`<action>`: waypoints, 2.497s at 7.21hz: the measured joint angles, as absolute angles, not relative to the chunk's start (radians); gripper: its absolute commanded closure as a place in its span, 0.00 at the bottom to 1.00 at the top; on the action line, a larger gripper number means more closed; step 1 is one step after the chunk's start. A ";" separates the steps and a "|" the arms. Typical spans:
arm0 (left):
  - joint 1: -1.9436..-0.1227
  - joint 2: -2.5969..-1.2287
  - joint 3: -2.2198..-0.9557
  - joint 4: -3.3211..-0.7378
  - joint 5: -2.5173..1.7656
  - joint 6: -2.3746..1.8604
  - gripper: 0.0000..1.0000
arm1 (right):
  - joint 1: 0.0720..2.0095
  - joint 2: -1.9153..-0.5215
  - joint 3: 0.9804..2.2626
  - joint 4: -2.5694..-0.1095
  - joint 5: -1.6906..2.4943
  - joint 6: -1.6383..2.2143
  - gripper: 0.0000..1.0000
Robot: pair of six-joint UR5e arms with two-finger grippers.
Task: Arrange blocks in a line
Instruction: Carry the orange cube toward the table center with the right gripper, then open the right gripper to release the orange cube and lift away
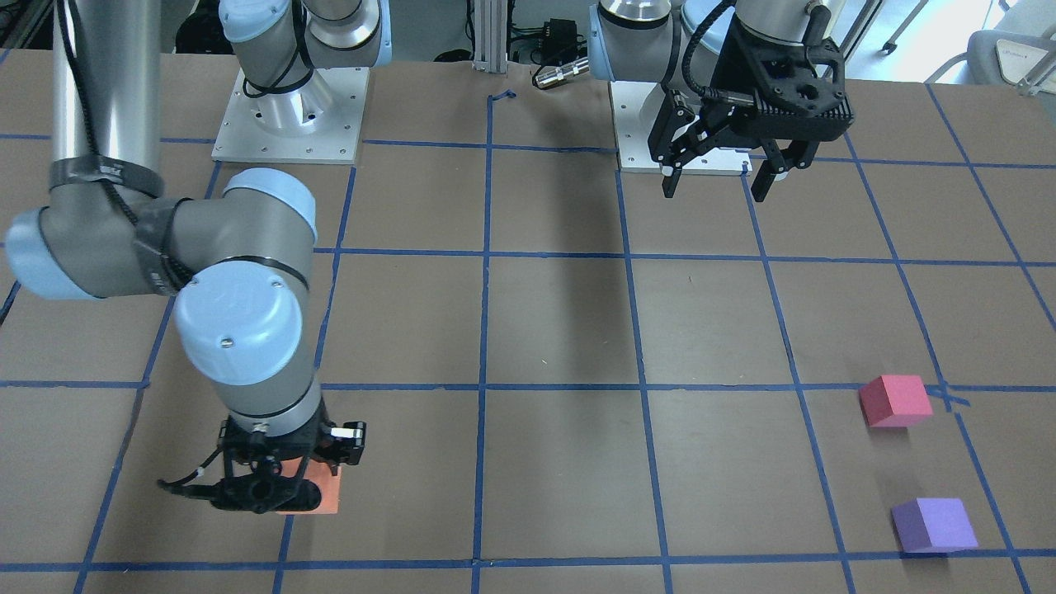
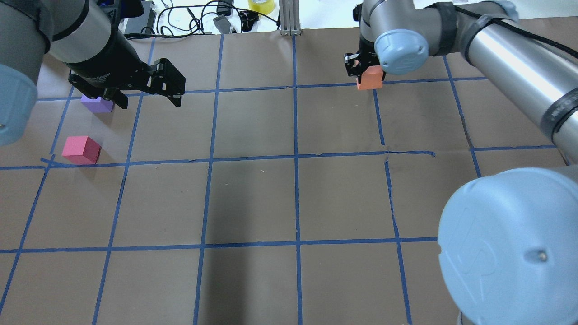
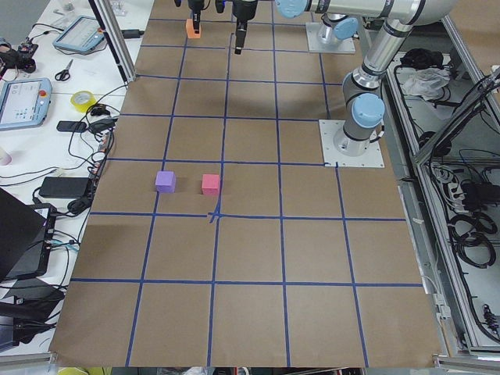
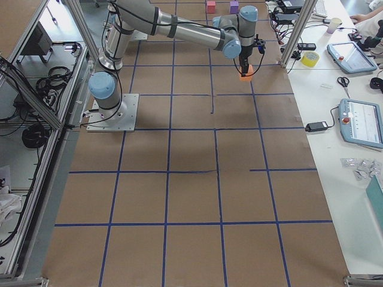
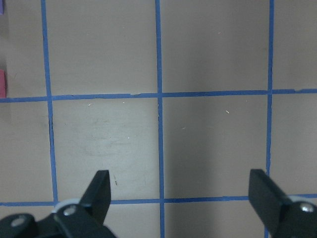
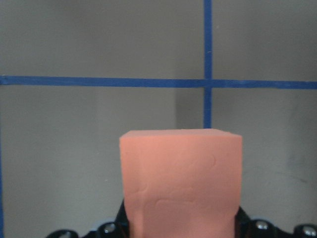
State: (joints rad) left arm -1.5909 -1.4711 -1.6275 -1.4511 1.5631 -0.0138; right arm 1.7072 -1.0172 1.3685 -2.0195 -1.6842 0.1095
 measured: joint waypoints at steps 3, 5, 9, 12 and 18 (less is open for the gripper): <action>-1.589 -1.470 -1.628 -1.452 1.563 -0.014 0.00 | 1.829 -0.969 1.367 -2.031 -1.668 0.188 1.00; -1.588 -1.468 -1.628 -1.452 1.563 -0.014 0.00 | 1.889 -0.930 1.353 -2.064 -1.628 0.259 1.00; -1.587 -1.465 -1.628 -1.459 1.563 -0.012 0.00 | 1.965 -0.863 1.339 -2.140 -1.597 0.369 0.87; -1.588 -1.468 -1.624 -1.469 1.562 -0.012 0.00 | 1.977 -0.848 1.339 -2.173 -1.597 0.389 0.00; -1.586 -1.464 -1.626 -1.472 1.563 -0.012 0.00 | 1.892 -1.051 1.352 -2.026 -1.603 0.334 0.00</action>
